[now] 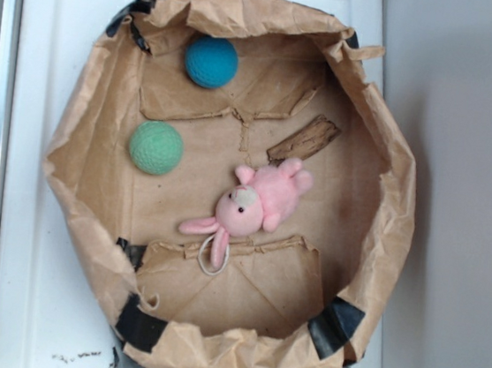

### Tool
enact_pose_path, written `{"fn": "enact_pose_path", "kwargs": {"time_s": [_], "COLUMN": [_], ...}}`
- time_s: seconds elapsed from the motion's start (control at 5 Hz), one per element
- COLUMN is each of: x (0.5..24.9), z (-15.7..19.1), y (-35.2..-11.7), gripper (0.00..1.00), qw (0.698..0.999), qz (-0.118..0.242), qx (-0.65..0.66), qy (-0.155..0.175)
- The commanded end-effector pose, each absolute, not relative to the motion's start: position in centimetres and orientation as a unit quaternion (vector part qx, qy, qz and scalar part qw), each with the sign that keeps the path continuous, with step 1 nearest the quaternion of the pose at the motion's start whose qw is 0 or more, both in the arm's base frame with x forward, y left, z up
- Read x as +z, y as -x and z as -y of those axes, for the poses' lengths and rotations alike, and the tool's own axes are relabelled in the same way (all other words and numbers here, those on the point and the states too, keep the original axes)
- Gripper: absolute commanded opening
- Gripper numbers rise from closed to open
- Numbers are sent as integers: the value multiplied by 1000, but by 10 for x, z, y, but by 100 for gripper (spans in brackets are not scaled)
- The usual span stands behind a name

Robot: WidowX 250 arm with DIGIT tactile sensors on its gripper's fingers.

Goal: Grab the green ball.

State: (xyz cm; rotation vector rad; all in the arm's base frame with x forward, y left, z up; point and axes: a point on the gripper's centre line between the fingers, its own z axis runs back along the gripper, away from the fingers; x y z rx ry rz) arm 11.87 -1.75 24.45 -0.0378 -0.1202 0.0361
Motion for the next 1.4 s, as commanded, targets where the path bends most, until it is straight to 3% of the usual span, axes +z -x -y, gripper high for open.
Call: {"fn": "enact_pose_path", "kwargs": {"time_s": [0.0, 0.2, 0.4, 0.6, 0.8, 1.2], "x": [244, 245, 239, 220, 208, 163], "z": [17, 24, 21, 8, -4, -26], "y": [-119, -133, -168, -188, -199, -231], "gripper": [100, 100, 100, 100, 100, 100], "qw": [998, 998, 995, 994, 994, 994], "qz": [60, 58, 90, 102, 110, 105], "qx": [18, 33, 42, 29, 6, 4], "qy": [19, 18, 10, -3, 4, -26]}}
